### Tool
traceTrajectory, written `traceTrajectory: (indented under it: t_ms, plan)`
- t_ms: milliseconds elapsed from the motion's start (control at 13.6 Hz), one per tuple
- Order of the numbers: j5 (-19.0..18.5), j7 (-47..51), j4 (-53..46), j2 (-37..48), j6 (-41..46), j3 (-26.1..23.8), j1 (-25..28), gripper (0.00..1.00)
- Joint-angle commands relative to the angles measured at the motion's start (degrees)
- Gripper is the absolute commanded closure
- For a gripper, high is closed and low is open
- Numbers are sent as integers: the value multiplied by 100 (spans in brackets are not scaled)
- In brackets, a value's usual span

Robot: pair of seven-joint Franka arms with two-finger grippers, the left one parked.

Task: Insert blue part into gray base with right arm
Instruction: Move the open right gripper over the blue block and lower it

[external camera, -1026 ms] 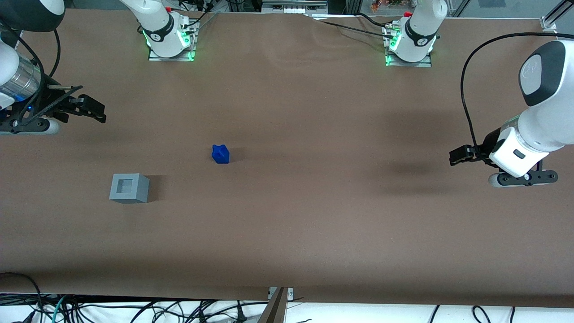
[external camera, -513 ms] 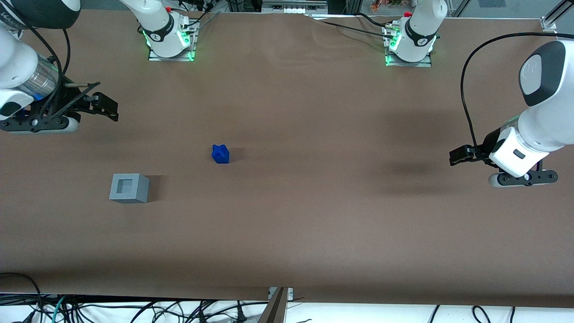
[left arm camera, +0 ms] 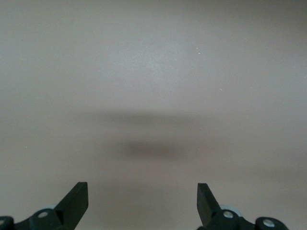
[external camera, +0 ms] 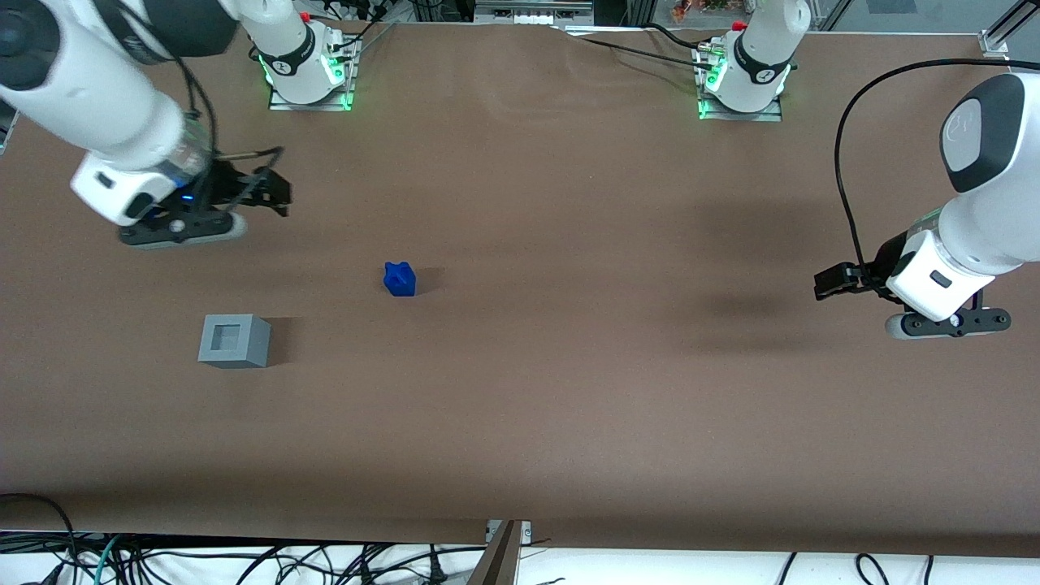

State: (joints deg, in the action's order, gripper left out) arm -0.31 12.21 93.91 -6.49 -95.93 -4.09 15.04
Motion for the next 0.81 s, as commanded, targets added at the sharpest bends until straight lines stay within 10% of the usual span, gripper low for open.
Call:
traceTrajectory:
  t_ms: [0, 733]
  plan:
    - [5, 510, 65, -352, -293, 22, 349, 0]
    - [-21, 1643, 2395, -1063, -3984, 31, 903, 1]
